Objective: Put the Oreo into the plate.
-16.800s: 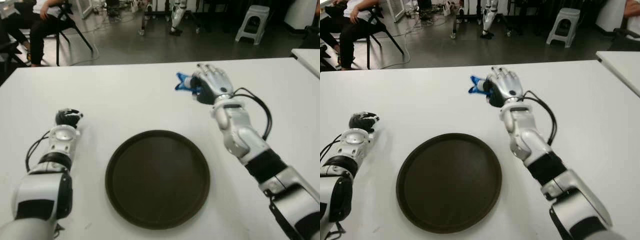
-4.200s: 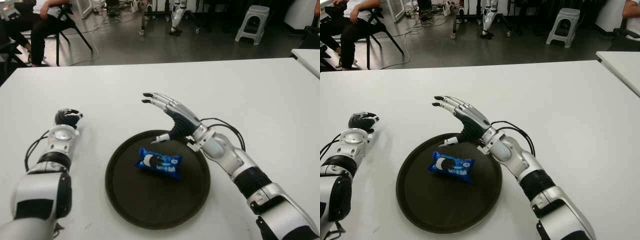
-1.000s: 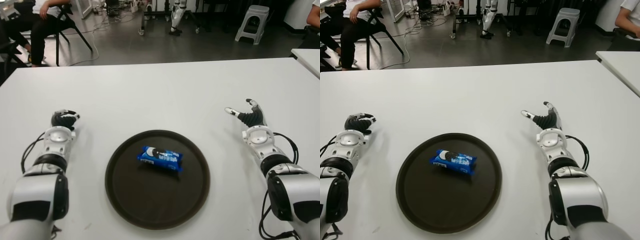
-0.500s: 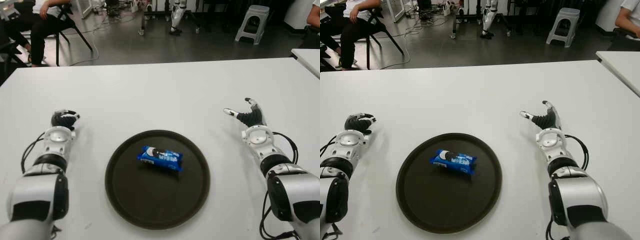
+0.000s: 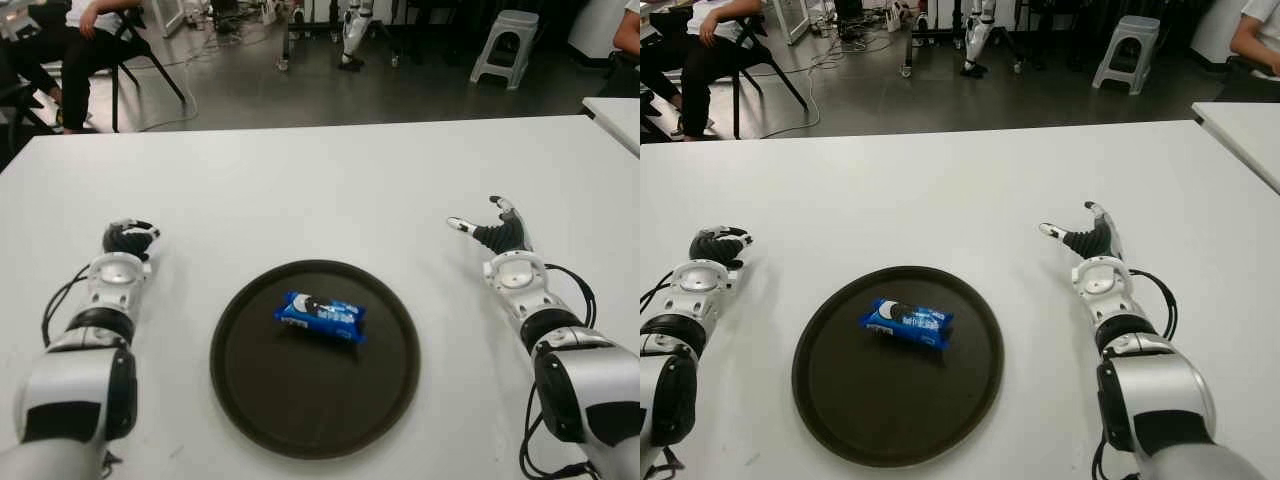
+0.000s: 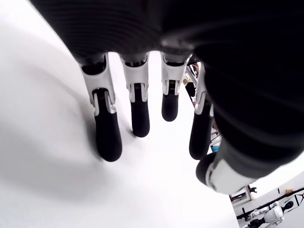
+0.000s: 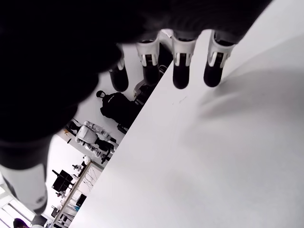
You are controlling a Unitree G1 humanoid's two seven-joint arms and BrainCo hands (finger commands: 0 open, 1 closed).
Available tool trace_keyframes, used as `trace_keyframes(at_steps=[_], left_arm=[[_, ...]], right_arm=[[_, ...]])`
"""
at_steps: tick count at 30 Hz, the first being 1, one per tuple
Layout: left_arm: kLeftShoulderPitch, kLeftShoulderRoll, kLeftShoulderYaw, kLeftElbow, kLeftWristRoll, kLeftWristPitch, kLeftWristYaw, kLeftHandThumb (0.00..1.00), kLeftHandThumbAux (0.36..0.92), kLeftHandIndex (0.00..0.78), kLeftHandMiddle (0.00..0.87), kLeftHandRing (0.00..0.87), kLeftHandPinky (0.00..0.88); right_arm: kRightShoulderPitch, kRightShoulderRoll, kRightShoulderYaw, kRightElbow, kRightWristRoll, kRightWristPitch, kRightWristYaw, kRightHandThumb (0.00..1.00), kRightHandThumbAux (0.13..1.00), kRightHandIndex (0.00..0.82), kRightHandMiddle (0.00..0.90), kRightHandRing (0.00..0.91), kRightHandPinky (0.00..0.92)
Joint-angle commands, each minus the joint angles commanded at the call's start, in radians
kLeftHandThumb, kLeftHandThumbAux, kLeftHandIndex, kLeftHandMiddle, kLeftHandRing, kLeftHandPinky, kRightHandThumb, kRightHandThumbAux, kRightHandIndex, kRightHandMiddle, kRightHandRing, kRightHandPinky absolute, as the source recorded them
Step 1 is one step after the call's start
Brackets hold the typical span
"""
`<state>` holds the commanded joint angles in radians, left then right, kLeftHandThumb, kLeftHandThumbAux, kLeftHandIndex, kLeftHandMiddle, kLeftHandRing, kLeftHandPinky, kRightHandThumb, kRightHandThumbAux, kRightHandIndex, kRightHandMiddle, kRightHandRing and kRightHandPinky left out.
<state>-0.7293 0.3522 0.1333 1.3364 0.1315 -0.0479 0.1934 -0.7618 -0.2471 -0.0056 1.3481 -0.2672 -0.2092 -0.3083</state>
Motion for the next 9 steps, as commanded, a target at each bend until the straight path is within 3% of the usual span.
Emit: trace_keyframes(at_steps=[2,3,5,9], left_arm=[[0.0,0.0,0.0,0.0,0.0,0.0,-0.001,0.675,0.723,0.399,0.137,0.155,0.151],[0.0,0.001,0.0,0.0,0.0,0.001,-0.001,0.543,0.73,0.282,0.131,0.151,0.148],[-0.001,0.0,0.0,0.0,-0.001,0.003,0.0,0.418,0.738,0.179,0.125,0.147,0.147],[0.0,0.001,0.001,0.0,-0.002,0.003,0.001,0.327,0.743,0.097,0.115,0.144,0.142]], right_arm=[[0.0,0.001,0.0,0.0,0.0,-0.002,0.001,0.0,0.622,0.047,0.044,0.103,0.161],[0.0,0.001,-0.001,0.0,0.001,-0.003,0.002,0.0,0.623,0.049,0.046,0.104,0.161],[0.001,0.0,0.0,0.0,0.0,-0.004,0.002,0.0,0.624,0.05,0.048,0.106,0.161],[0.004,-0.003,0.005,0.001,-0.005,-0.005,0.004,0.0,0.614,0.045,0.039,0.095,0.153]])
